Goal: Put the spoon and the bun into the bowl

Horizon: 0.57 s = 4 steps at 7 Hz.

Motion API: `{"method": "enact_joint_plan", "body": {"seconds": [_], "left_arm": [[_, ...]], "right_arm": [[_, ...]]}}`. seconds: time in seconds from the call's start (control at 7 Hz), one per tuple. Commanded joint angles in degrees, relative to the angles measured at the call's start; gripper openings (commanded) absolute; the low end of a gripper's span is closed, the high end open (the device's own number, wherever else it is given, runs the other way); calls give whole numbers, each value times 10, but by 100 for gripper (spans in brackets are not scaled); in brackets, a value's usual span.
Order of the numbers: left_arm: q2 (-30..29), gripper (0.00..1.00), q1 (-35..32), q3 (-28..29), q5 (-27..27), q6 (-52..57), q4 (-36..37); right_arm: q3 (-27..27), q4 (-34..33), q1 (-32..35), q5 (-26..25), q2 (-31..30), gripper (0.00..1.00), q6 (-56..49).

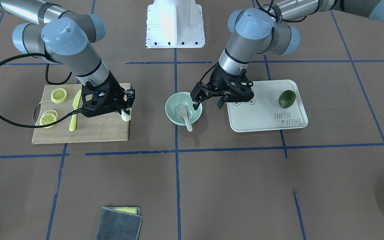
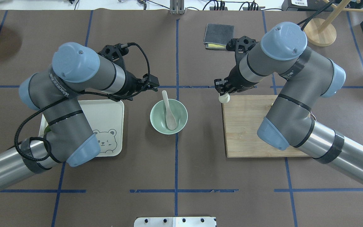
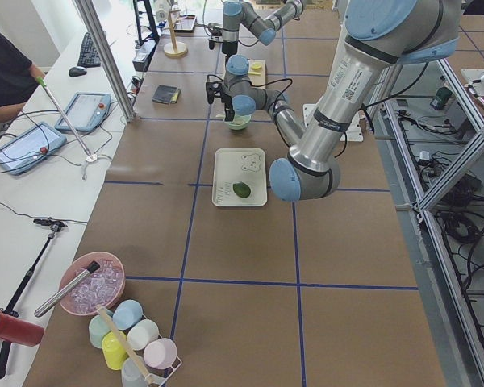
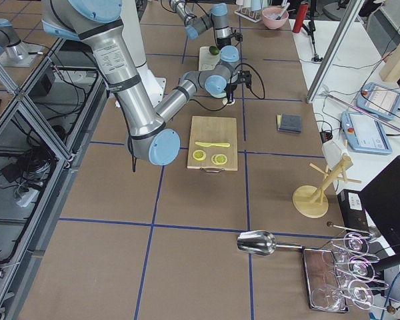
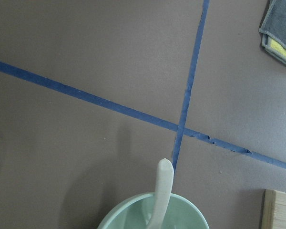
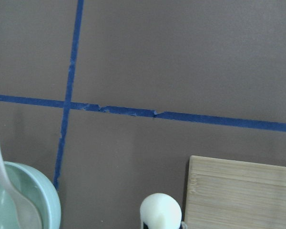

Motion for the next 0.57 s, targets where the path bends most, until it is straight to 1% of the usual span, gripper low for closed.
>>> {"method": "enact_joint_plan", "body": {"seconds": [0.0, 0.14, 0.29, 0.43], "left_arm": [[32, 100, -62, -50, -7, 136, 93], [53, 100, -86, -66, -7, 195, 114], [63, 100, -116, -79, -6, 250, 157], [68, 100, -151, -88, -6, 310, 193]], "right_arm": [[-3, 0, -33, -14, 41, 0, 12], [-13, 0, -58, -48, 66, 0, 31], [-32, 0, -75, -58, 87, 0, 41], [-58, 1, -94, -84, 115, 0, 50]]}}
